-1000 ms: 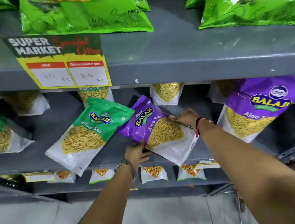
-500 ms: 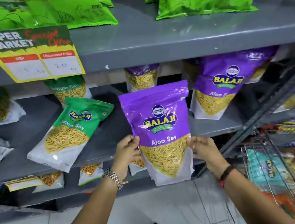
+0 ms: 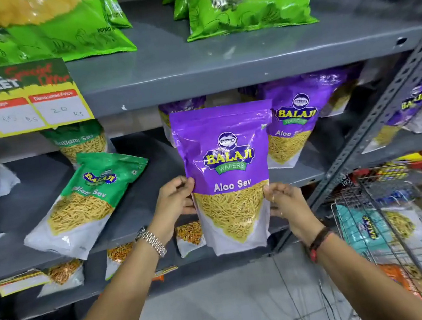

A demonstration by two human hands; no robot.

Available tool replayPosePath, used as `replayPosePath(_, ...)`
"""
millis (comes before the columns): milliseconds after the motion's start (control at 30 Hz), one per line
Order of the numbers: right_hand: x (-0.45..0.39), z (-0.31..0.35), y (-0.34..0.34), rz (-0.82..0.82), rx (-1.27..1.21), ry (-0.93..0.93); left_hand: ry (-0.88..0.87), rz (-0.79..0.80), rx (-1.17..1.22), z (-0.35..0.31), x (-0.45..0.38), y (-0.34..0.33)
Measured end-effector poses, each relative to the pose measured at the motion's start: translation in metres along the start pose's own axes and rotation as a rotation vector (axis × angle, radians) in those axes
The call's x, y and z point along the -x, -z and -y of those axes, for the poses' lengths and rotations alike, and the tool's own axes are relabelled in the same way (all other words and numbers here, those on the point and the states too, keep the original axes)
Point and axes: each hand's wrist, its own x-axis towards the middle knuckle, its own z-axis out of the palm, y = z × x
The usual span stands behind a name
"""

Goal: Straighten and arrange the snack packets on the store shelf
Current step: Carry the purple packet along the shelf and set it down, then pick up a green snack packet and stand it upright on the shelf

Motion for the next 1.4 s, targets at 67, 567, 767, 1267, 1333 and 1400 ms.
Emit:
replayPosePath(67,-0.017,0.004,-0.010,-0.032,0.010,0.021,-0.007,-0.034,0.010,-0.003,-0.015,0.001)
replayPosePath(567,-0.132,0.016,-0.061,-0.185,0.411,0.244,-0.112,-0.213,-0.047,-0.002,-0.102,0.025)
replayPosePath(767,-0.077,-0.006,-0.083,0.060,0.411,-0.140,-0.214,-0.360,-0.430,0.006,-0.090,0.116)
replayPosePath(1267,-0.025,-0.052,-0.322,0.470,-0.009,-0.502,0.276,-0.497,-0.541,0.033,-0.048,0.283)
replayPosePath(1333,-0.022,-0.057,-0.324,0.393,0.014,-0.487,0.315,-0.443,-0.603,0.035,-0.034,0.275)
replayPosePath(1400,-0.021,-0.060,-0.315,0.314,0.054,-0.450,0.272,-0.461,-0.658,0.036,-0.016,0.262)
